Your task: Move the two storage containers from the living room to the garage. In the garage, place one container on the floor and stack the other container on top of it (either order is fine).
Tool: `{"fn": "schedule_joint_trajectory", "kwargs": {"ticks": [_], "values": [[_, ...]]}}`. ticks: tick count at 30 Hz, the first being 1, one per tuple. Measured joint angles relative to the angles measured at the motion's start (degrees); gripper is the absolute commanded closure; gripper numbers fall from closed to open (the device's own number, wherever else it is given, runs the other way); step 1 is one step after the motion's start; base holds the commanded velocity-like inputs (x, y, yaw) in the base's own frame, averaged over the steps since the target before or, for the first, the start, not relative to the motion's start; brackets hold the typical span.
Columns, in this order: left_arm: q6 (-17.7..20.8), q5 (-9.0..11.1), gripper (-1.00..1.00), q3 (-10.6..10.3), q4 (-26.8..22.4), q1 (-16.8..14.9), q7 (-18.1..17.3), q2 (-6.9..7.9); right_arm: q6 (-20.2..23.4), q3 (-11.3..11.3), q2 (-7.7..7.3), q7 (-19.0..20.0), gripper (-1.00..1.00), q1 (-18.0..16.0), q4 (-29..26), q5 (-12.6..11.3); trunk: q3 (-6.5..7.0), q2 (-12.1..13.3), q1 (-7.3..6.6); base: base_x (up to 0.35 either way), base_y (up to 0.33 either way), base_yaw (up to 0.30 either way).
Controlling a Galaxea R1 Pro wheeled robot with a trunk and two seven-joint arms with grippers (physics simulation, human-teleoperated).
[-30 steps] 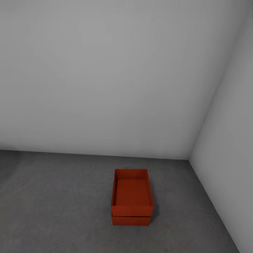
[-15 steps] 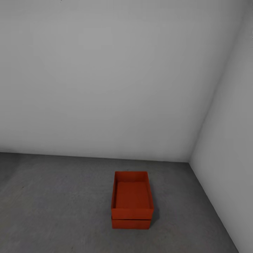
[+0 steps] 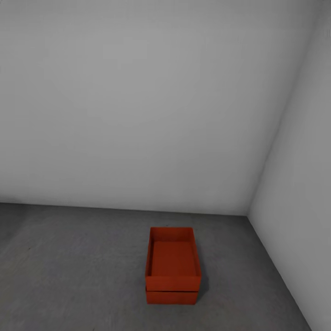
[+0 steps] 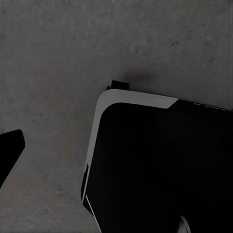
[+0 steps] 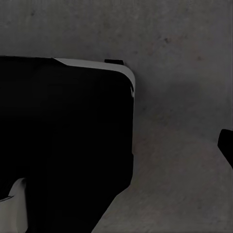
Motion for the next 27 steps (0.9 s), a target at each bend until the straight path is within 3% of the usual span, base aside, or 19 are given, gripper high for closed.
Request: {"fn": "schedule_joint_trajectory", "kwargs": {"ticks": [27], "values": [[0.42,0.01,-1.0,0.0,0.0,0.0,0.0,-0.08,0.0,0.0,0.06,0.0,-1.0,0.01,0.0,0.0,2.49,0.01,0.0,0.0,0.0,0.0]]}}
